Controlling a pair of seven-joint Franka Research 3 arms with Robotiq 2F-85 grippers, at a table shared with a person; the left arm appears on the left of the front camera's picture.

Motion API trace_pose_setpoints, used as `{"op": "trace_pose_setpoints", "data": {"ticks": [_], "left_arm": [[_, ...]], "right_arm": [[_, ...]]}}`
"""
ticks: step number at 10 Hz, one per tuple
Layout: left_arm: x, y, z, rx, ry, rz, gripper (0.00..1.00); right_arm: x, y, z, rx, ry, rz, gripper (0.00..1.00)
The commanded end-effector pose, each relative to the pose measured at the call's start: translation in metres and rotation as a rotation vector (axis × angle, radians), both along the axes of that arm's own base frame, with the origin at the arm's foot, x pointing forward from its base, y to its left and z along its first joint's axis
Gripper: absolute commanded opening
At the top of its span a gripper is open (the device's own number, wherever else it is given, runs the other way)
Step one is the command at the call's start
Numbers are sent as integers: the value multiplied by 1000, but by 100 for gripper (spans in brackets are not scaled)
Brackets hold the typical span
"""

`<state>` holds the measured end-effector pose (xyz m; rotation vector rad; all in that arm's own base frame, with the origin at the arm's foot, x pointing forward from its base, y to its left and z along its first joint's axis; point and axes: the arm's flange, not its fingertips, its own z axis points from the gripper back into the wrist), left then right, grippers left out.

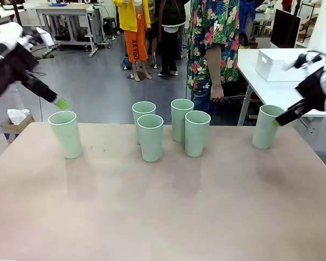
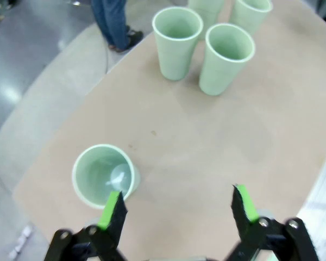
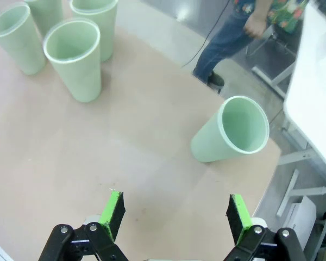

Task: Stack the cups and store them in the basket.
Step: Pick up two Reusable plastic cups , one in each hand.

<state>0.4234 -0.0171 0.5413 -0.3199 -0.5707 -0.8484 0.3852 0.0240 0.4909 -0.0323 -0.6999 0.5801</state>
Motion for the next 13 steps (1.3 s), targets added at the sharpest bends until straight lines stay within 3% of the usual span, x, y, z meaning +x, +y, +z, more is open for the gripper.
{"op": "trace_pose_setpoints", "data": {"ticks": [1, 3, 4, 5, 6, 10, 11, 13], "left_arm": [[9, 48, 14, -36, 0, -108, 100], [16, 101, 20, -65, -29, -262, 100], [19, 120, 15, -73, -84, -322, 100], [0, 73, 0, -66, -112, -297, 100], [-1, 107, 22, -46, -60, -233, 100], [0, 108, 16, -30, -68, -248, 100], [-2, 108, 35, -42, -122, -297, 100], [12, 147, 42, -172, -104, -331, 100]], "right_arm": [[-25, -38, -16, 87, -85, 68, 100], [-12, -69, -27, 152, -165, 130, 100], [0, -74, -33, 159, -168, 170, 100], [14, -70, -39, 207, -174, 190, 100], [8, -70, -2, 105, -129, 72, 100], [12, -72, -9, 120, -143, 104, 100], [44, -87, 14, 181, -110, 162, 100], [86, -130, 50, 252, -80, 196, 100]]}}
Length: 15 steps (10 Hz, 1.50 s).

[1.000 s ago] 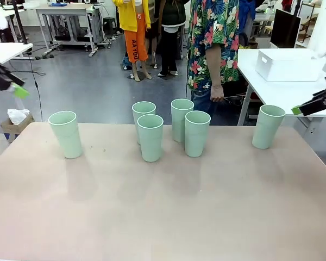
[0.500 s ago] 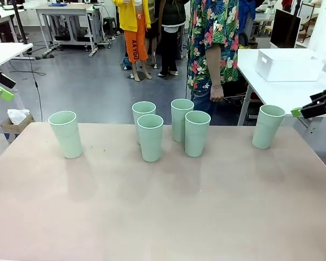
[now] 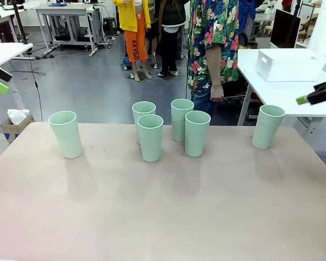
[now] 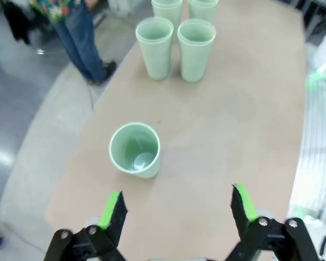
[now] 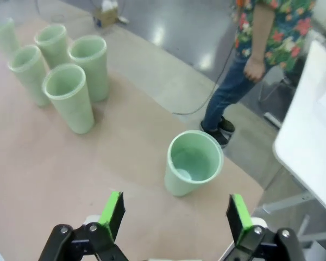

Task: Stack the cups and store them in the basket.
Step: Pick up two Reusable plastic cups , one in each hand.

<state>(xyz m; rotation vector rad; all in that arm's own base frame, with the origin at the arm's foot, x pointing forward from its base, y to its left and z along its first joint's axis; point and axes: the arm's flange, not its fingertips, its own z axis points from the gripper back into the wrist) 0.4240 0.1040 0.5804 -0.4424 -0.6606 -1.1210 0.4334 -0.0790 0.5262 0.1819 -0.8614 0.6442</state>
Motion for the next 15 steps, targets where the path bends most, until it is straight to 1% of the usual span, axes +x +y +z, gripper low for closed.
{"op": "trace_pose_setpoints", "data": {"ticks": [1, 2, 3, 4, 6, 7, 8, 10, 13, 14, 15], "left_arm": [[11, 41, 5, -120, 1, -80, 100], [10, 56, 5, -125, -11, -88, 100], [10, 75, -2, -160, -9, -119, 100], [11, 89, -7, -175, -11, -139, 100], [1, 101, -16, -197, -38, -189, 100], [-3, 107, -21, -204, -59, -189, 100], [-3, 104, -28, -227, -66, -163, 100], [-8, 99, -31, -254, -80, -154, 100], [-8, 96, -29, -299, -92, -184, 100], [-8, 91, -32, -309, -93, -200, 100], [-9, 90, -31, -322, -112, -219, 100]], "right_arm": [[45, -42, 25, 47, 15, 78, 100], [51, -56, 30, 40, 11, 78, 100], [55, -72, 32, 28, 7, 80, 100], [54, -88, 33, 37, 7, 83, 100], [41, -116, 30, 63, -1, 78, 100], [31, -130, 27, 91, -7, 67, 100], [19, -141, 25, 118, -13, 69, 100], [9, -154, 19, 151, -28, 52, 100], [12, -161, 18, 194, -56, 71, 100], [14, -160, 16, 204, -53, 78, 100], [16, -159, 15, 211, -61, 92, 100]]}}
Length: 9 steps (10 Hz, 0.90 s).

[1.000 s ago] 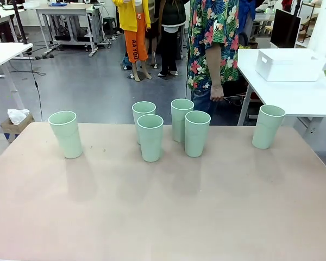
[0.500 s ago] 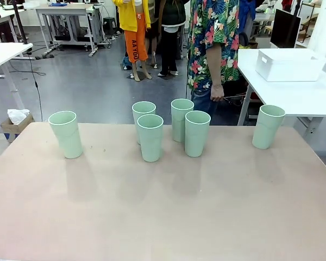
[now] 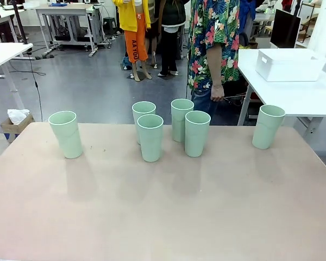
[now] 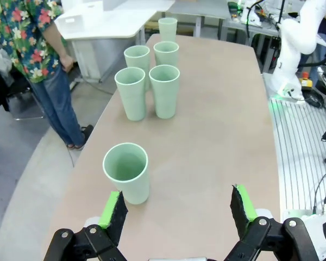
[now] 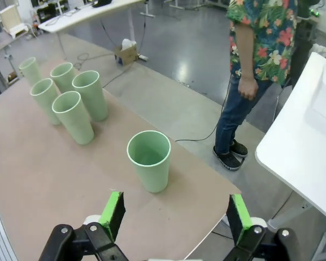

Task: Stack the cups and store them in the basket.
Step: Pick up two Reusable plastic cups , one in each hand.

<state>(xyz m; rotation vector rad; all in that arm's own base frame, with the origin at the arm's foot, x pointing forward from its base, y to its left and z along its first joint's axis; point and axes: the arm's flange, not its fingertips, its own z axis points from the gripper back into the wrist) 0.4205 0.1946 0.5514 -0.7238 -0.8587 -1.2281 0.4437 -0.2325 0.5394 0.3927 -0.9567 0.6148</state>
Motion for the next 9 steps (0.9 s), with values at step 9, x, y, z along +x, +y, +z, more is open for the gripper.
{"op": "trace_pose_setpoints", "data": {"ticks": [9], "left_arm": [[0, -1, 0, -1, -7, -5, 100]], "right_arm": [[0, 0, 0, 0, 0, 0, 100]]}}
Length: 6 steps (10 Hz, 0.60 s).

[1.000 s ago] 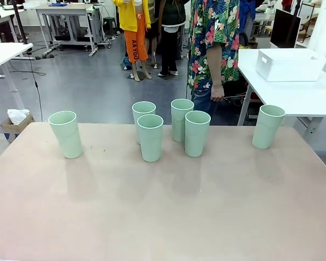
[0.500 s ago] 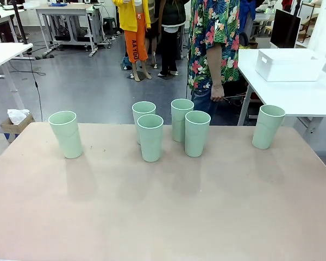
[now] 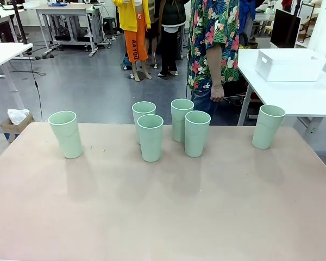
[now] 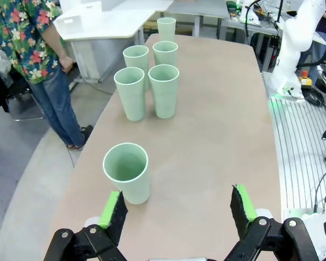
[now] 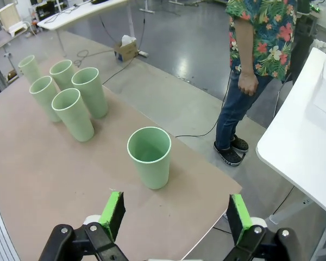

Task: Stack the cups and store them in the basket.
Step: Pick up two Reusable plastic cups , one in each hand.

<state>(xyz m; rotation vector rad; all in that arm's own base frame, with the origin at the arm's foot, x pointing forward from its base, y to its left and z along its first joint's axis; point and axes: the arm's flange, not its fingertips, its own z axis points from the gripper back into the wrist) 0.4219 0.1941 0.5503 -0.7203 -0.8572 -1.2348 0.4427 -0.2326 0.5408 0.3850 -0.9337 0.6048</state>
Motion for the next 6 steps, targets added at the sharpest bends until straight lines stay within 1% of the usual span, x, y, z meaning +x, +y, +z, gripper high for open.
{"op": "trace_pose_setpoints", "data": {"ticks": [1, 6], "left_arm": [[-1, 0, 1, -5, -4, -1, 100], [-1, 0, 1, -5, -4, -1, 100]], "right_arm": [[1, 0, -1, 10, -22, 10, 100], [1, 0, -1, 10, -22, 10, 100]]}}
